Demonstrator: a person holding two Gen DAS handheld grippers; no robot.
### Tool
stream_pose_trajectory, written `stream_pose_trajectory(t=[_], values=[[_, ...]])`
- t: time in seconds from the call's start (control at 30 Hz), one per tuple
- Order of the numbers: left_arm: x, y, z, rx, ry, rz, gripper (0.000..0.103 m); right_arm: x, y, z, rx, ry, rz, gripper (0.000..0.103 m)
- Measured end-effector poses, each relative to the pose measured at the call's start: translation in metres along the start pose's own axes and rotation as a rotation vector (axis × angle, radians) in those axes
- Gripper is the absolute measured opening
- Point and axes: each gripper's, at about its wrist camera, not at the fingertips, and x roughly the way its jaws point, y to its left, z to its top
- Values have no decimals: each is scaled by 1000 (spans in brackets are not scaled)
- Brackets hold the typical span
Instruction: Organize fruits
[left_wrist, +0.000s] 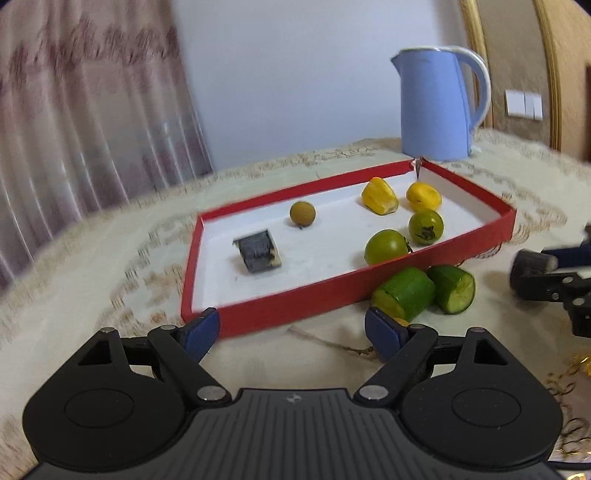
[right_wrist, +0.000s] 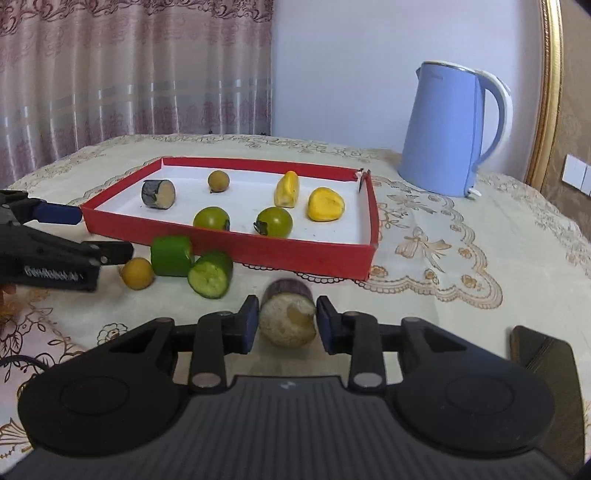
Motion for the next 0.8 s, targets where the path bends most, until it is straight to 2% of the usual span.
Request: stream_pose_trajectory(t=[0.03, 0.07, 0.1, 0.3, 0.4, 0.5, 0.67, 0.8], values=[[-1, -3, 0, 22, -6, 9, 86, -3, -1, -2, 0, -18, -4, 62], [-2, -5, 0, 41, -11, 11, 86, -6, -1, -2, -2, -33, -14, 74], [-4, -6, 1, 51, -18, 8, 86, -7, -1, -3, -6, -44, -17, 78], [-18, 1, -4, 53, -83, -21, 86, -10, -13, -9, 49, -52, 27, 82], [-23, 3, -3, 67, -94, -103, 86, -12, -20, -11, 88, -68, 46, 84], [-22, -3, -4, 86, -91, -156, 87, -12, -21, -11, 99, -61, 17, 86], [-9, -18, -7, 137, -45, -149, 87, -13, -18, -11, 81, -67, 10, 94], [-5, -22, -6, 144, -37, -156, 87, -11, -20, -10, 92, -58, 7, 95]])
